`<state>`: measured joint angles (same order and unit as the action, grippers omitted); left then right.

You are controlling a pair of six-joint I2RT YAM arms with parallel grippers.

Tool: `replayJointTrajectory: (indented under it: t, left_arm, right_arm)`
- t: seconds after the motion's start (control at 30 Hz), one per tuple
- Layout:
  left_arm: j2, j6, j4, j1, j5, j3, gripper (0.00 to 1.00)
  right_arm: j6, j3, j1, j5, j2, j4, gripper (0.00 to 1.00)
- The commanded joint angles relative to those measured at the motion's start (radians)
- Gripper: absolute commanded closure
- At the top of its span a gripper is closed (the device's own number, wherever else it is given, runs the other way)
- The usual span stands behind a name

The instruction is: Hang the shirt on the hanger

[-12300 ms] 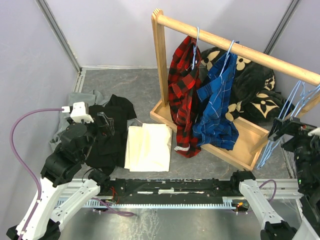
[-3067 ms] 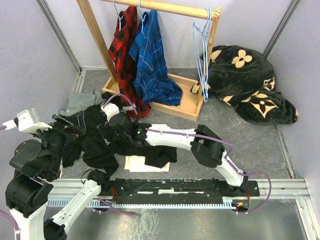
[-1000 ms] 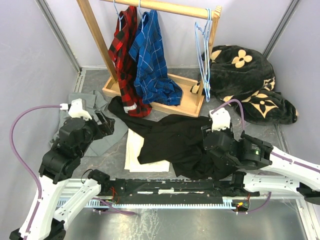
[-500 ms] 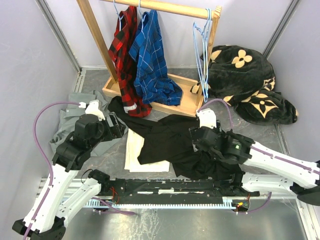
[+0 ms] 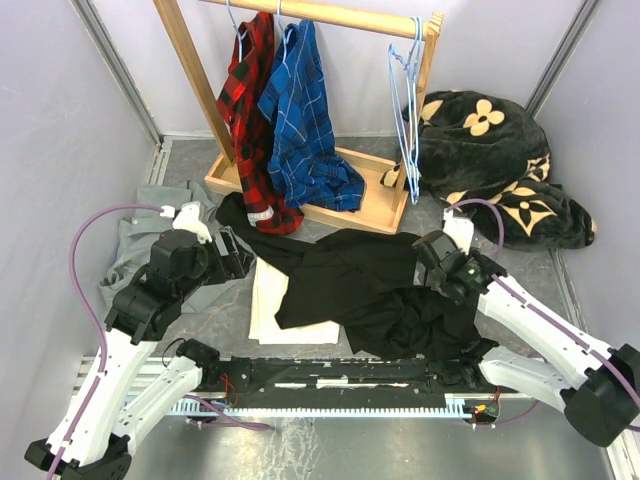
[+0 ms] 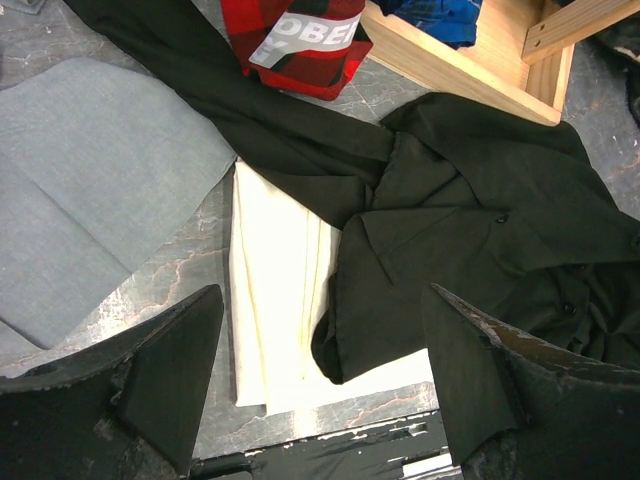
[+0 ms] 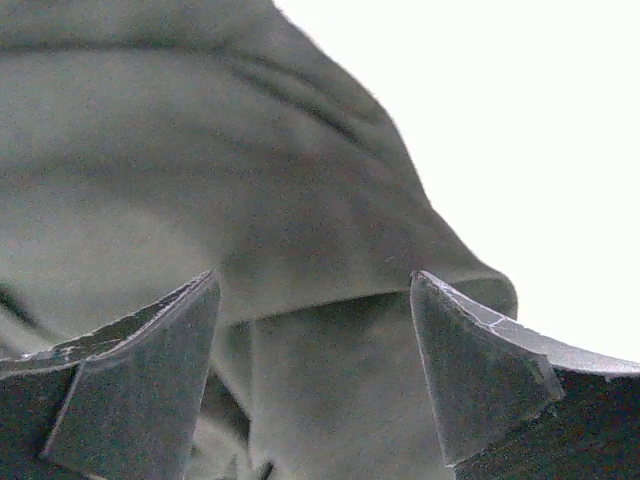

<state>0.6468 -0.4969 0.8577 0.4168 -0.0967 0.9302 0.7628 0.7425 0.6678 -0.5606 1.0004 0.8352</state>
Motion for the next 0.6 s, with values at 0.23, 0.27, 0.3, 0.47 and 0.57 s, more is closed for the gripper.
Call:
replayJointTrajectory:
  t: [0.23, 0.27, 0.3, 0.47, 0.57]
  left_arm:
    - [-0.010, 0.015, -0.032, 0.002, 0.018, 0.004, 0.14]
    - [-0.011, 0.015, -0.033, 0.003, 0.017, 0.002, 0.14]
    - [-0.013, 0.014, -0.034, 0.003, 0.016, 0.001, 0.14]
    - [-0.008, 0.020, -0.033, 0.003, 0.015, 0.003, 0.14]
    - [-0.008, 0.021, -0.031, 0.002, 0.013, 0.002, 0.14]
  right_arm:
    - [-0.110, -0.124, -0.212, 0.570, 0.150, -0.390, 0.16]
    - [-0.104, -0.137, -0.212, 0.600, 0.153, -0.411, 0.18]
    - [-0.100, -0.145, -0.213, 0.612, 0.151, -0.418, 0.22]
    - [-0.078, -0.125, -0.229, 0.468, 0.024, -0.296, 0.91]
    - [-0.054, -0.044, -0.230, 0.276, -0.143, -0.132, 1.00]
